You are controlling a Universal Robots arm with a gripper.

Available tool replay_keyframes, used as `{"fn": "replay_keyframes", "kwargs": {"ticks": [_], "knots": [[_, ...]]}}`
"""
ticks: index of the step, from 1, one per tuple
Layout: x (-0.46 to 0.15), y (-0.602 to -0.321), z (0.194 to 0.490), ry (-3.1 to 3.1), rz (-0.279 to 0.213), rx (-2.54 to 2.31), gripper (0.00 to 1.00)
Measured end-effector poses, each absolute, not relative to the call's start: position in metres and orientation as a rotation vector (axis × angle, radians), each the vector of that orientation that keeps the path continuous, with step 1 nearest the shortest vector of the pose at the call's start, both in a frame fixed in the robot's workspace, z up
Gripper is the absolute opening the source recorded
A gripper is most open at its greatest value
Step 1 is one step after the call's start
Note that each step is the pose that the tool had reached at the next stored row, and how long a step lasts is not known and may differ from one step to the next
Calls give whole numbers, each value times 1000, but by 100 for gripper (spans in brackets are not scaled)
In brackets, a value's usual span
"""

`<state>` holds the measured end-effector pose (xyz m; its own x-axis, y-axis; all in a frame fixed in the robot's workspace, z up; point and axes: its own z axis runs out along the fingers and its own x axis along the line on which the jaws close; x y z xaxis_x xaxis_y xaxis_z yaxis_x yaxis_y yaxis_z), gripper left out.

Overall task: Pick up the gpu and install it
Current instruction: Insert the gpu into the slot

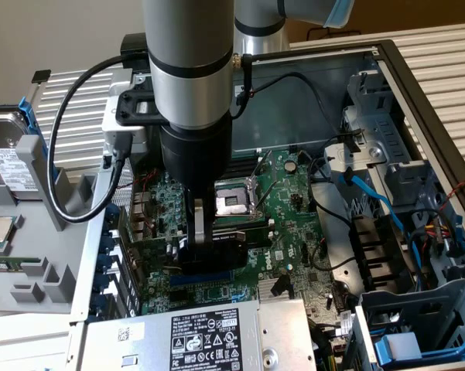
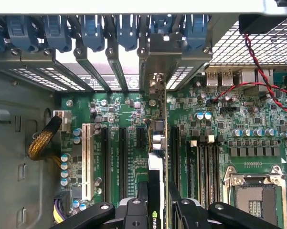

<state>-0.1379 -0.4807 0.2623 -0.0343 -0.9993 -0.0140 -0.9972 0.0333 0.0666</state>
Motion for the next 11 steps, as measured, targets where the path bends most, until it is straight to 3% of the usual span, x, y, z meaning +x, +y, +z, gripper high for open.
{"fn": "replay_keyframes", "kwargs": {"ticks": [11], "knots": [[-138, -480, 261, -2232, -89, 2157, 27]]}}
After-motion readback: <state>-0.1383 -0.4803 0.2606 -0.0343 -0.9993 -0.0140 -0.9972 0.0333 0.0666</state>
